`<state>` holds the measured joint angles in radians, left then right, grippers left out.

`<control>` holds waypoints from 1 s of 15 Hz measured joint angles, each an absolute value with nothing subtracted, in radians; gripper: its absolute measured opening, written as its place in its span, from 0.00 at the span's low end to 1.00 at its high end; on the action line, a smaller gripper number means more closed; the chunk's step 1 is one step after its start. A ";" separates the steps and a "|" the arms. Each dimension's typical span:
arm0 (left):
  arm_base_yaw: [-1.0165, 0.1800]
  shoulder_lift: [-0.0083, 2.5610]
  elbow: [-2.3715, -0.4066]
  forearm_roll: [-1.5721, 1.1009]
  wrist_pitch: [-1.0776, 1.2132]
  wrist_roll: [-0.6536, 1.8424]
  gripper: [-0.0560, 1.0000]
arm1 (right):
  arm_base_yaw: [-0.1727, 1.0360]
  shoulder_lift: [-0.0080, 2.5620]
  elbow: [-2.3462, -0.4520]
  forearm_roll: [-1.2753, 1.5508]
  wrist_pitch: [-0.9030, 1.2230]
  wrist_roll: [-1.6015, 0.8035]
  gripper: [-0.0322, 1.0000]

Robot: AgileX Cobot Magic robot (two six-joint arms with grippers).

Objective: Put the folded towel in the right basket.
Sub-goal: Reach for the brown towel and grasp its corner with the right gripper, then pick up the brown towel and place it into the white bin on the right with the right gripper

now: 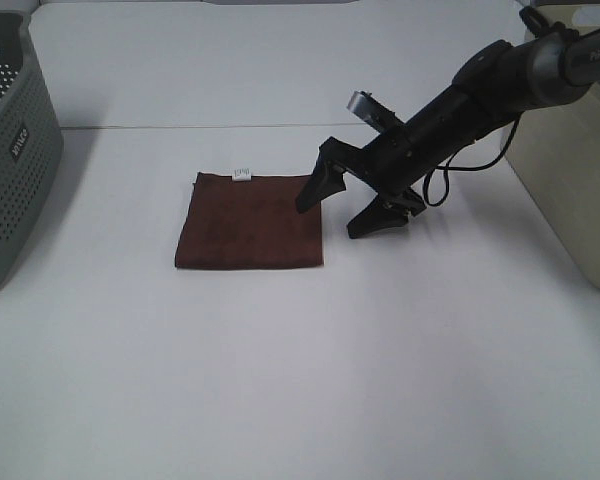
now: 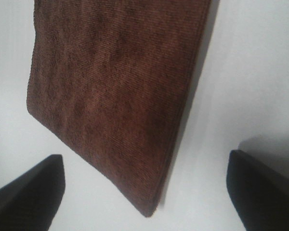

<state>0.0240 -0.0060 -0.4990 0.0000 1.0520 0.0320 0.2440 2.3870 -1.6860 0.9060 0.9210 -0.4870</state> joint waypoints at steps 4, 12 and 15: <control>0.024 -0.006 -0.499 0.000 1.052 0.032 0.89 | 0.329 2.422 -1.707 0.996 0.817 -0.487 0.84; 0.024 -0.006 -0.499 0.000 1.052 0.032 0.89 | 0.361 2.479 -1.751 0.994 0.758 -0.439 0.08; 0.024 -0.006 -0.499 0.000 1.052 0.032 0.89 | 0.361 2.457 -1.789 0.919 0.871 -0.436 0.08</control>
